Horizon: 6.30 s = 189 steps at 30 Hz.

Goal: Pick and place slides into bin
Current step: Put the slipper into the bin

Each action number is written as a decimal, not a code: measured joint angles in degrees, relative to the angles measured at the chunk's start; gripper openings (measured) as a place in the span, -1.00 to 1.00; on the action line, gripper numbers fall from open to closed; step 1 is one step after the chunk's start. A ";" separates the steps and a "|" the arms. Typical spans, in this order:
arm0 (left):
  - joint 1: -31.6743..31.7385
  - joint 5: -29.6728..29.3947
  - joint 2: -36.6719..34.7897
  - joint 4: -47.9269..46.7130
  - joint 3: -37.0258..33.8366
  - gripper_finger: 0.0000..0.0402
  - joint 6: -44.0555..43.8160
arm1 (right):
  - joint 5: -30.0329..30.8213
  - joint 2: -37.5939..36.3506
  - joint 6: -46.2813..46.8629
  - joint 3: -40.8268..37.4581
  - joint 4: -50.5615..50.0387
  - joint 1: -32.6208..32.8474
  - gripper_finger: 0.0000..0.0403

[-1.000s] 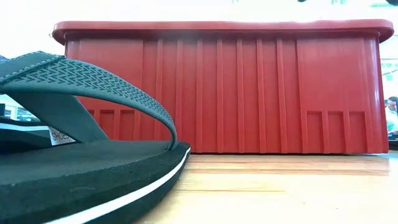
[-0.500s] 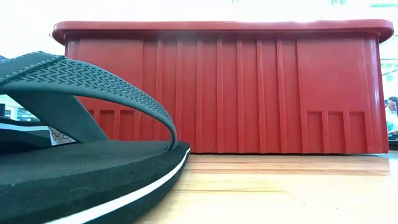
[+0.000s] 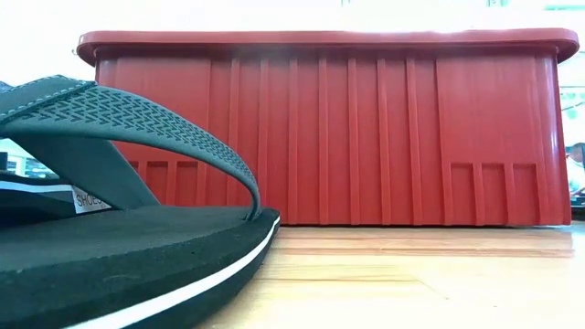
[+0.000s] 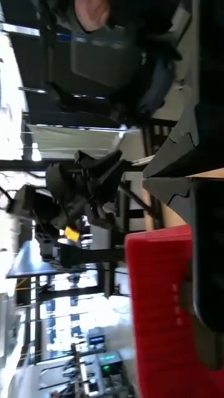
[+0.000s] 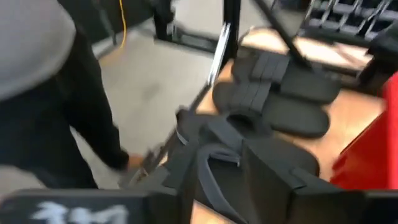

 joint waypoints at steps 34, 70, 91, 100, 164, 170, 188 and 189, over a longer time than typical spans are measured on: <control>0.00 -2.95 0.00 -1.22 0.00 -0.99 -4.51 | -6.51 21.16 -11.46 -0.22 9.69 -3.65 0.10; 0.00 -5.42 0.00 -0.87 0.00 -0.87 -4.86 | -4.32 27.87 -7.72 -10.19 28.51 0.29 0.00; 0.00 -5.42 0.00 -1.62 0.00 -0.87 -2.43 | -14.61 18.90 -3.24 -10.09 21.27 -1.09 -0.99; 0.00 -5.42 0.00 -1.62 0.00 -0.87 -2.02 | -21.76 15.04 2.25 -10.09 18.56 0.06 -1.00; 0.04 -35.04 2.64 7.78 0.02 -0.87 0.75 | 0.03 -14.86 -70.95 -16.48 -51.11 -46.16 -1.00; 0.04 -35.51 2.64 7.73 0.02 -0.87 1.35 | -4.05 -14.84 -70.10 -19.36 -49.04 -46.51 -1.00; 0.04 -35.47 2.64 7.67 0.02 -0.87 -0.43 | -1.16 -15.36 -64.30 -26.59 -43.04 -46.90 -0.83; 0.04 -35.47 2.64 7.67 0.02 -0.87 -0.43 | -0.97 -15.45 -63.88 -26.20 -42.85 -46.90 -0.79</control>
